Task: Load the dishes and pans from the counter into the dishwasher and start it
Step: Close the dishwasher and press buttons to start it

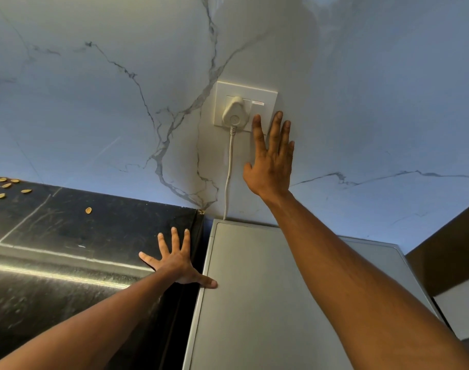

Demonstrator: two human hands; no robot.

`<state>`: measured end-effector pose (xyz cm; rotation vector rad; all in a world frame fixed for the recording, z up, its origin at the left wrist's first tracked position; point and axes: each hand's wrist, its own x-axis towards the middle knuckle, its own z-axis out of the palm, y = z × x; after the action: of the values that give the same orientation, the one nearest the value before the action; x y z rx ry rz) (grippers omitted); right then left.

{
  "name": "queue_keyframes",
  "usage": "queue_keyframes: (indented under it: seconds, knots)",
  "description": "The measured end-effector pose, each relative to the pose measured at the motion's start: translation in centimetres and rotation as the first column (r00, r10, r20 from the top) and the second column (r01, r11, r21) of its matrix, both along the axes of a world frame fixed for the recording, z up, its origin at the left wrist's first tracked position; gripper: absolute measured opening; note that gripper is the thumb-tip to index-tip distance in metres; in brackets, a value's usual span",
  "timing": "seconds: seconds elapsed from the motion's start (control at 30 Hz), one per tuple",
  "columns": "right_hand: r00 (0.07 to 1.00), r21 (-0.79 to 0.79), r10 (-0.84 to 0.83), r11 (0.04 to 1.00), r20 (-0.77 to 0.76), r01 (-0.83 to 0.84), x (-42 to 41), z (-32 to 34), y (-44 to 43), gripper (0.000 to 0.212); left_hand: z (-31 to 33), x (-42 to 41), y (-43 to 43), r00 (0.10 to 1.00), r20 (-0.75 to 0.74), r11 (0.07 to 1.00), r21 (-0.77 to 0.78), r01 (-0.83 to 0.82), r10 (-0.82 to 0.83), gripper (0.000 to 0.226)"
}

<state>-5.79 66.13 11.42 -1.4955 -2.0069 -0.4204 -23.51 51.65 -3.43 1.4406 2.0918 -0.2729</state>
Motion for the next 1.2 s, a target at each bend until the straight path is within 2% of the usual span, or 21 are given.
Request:
queue_keyframes:
  seconds: [0.17, 0.3, 0.37, 0.43, 0.5, 0.57, 0.63, 0.7, 0.8, 0.93, 1.03, 1.1, 1.2]
  knots:
    - [0.987, -0.161, 0.119, 0.978, -0.109, -0.136, 2.2, -2.0, -3.4, 0.091, -0.2, 0.2, -0.4, 1.000, -0.006, 1.000, 0.031, 0.001, -0.001, 0.170]
    - [0.980, -0.366, 0.035, 0.925, -0.195, -0.106, 4.6, -6.4, -8.3, 0.078, -1.4, 0.1, -1.8, 1.000, -0.009, 0.990, 0.143, 0.015, -0.014, 0.157]
    - [0.975, -0.456, -0.001, 0.884, -0.224, -0.104, 5.7, -8.4, -11.2, 0.071, -2.1, 0.7, -3.4, 1.000, -0.007, 0.963, 0.269, 0.019, -0.018, 0.143]
    - [0.975, -0.520, -0.029, 0.849, -0.221, -0.092, 6.5, -10.0, -13.8, 0.063, -3.3, 1.8, -5.5, 1.000, 0.007, 0.881, 0.474, 0.003, -0.007, 0.122]
    - [0.982, -0.566, -0.047, 0.822, -0.185, -0.068, 6.9, -11.2, -16.9, 0.052, -4.6, 3.2, -8.7, 0.998, 0.053, 0.754, 0.657, 0.000, -0.047, 0.097]
    - [0.988, -0.618, -0.061, 0.785, -0.144, -0.042, 7.2, -12.3, -20.4, 0.040, -5.9, 4.4, -13.0, 0.974, 0.135, 0.666, 0.746, 0.021, -0.181, 0.076]
    - [0.987, -0.660, -0.104, 0.751, -0.118, 0.000, 7.4, -13.5, -24.2, 0.031, -7.1, 5.7, -18.0, 0.922, 0.216, 0.633, 0.773, 0.039, -0.321, 0.059]
    - [0.980, -0.681, -0.141, 0.732, -0.142, 0.007, 7.7, -14.7, -28.2, 0.026, -7.6, 6.8, -22.8, 0.891, 0.227, 0.643, 0.761, 0.089, -0.392, 0.047]
    - [0.974, -0.674, -0.156, 0.738, -0.163, 0.006, 7.9, -16.5, -33.9, 0.024, -7.8, 7.2, -28.1, 0.892, 0.228, 0.634, 0.769, 0.080, -0.390, 0.046]
    - [0.987, -0.613, -0.064, 0.789, -0.146, -0.039, 8.5, -18.1, -41.4, 0.024, -7.3, 8.0, -34.3, 0.908, 0.228, 0.661, 0.747, 0.068, -0.352, 0.048]
    - [0.988, -0.581, -0.012, 0.810, -0.151, -0.079, 9.3, -19.9, -47.8, 0.031, -7.9, 9.5, -39.6, 0.919, 0.231, 0.625, 0.780, 0.020, -0.318, 0.045]
    - [0.989, -0.525, -0.003, 0.848, -0.149, -0.077, 9.8, -21.2, -50.7, 0.033, -8.4, 9.9, -41.4, 0.930, 0.211, 0.607, 0.795, 0.016, -0.301, 0.044]
    - [0.985, -0.456, -0.010, 0.887, -0.172, -0.071, 10.7, -22.5, -54.4, 0.036, -8.4, 10.6, -43.5, 0.941, 0.188, 0.626, 0.779, 0.031, -0.281, 0.047]
